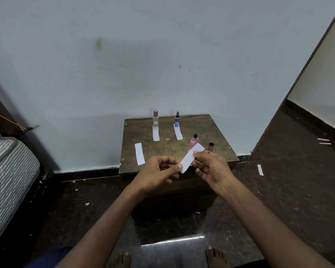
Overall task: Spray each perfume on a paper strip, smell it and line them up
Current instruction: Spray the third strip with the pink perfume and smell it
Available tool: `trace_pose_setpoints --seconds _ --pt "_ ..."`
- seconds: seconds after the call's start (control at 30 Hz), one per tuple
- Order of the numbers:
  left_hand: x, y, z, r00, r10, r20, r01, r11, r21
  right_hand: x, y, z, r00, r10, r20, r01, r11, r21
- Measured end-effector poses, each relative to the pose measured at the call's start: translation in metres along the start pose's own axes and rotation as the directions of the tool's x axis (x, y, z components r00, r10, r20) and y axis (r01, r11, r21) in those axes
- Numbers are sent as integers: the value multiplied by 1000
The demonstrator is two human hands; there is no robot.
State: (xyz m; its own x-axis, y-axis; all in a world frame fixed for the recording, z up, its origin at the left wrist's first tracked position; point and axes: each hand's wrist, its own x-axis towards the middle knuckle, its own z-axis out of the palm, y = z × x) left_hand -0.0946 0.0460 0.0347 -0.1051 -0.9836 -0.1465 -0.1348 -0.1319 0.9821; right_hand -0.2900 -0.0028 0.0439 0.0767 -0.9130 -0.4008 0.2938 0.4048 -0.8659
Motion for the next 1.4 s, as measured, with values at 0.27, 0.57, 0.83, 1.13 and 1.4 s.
trace_pose_setpoints --seconds 0.27,0.57,0.83,1.13,1.4 --pt "4 -7 -3 996 -50 -72 51 999 10 3 -5 -5 998 -55 12 55 998 -33" --pt "6 -8 -10 978 -105 -182 81 988 -131 4 -7 -9 984 -179 13 177 958 -224" --pt "4 -5 -13 954 -237 -186 170 934 -314 2 -6 -15 995 -89 51 99 962 -254" --pt "2 -1 -16 946 -266 -186 195 924 -329 1 -8 -19 995 -43 86 63 965 -253" --pt "5 -3 -21 983 -114 -143 106 992 -67 -24 -20 -16 958 -251 136 270 640 -720"
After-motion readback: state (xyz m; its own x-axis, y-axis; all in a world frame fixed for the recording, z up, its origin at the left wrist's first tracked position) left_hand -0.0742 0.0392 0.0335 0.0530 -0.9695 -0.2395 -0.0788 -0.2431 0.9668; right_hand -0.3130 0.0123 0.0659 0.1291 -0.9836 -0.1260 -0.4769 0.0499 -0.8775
